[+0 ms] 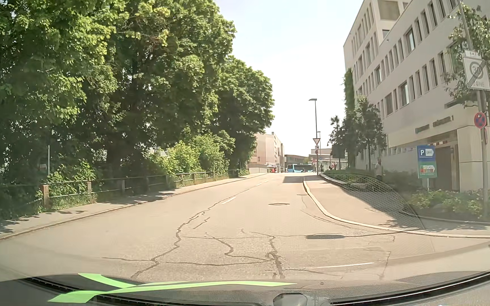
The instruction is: Follow the waypoints while adhering to traffic rules and regulations
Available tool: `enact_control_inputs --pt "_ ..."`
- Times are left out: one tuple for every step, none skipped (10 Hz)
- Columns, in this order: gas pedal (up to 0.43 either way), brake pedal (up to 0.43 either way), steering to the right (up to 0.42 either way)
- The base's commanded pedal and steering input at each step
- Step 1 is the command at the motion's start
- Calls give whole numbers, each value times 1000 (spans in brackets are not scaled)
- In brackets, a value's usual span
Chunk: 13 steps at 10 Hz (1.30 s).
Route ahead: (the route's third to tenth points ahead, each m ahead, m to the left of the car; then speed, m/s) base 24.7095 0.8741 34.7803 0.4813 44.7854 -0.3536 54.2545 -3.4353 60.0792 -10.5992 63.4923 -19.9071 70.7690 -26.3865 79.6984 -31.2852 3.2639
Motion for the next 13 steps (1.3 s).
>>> enact_control_inputs --pt "299 0 -20" --pt "287 0 -26" --pt "287 0 -26" --pt "287 0 -23" --pt "280 0 -17" --pt "280 0 -14" --pt "280 0 -10" --pt "280 0 -8" --pt "268 0 -5" --pt "268 0 -1" --pt "248 0 3" --pt "248 0 4" --pt "248 0 5"
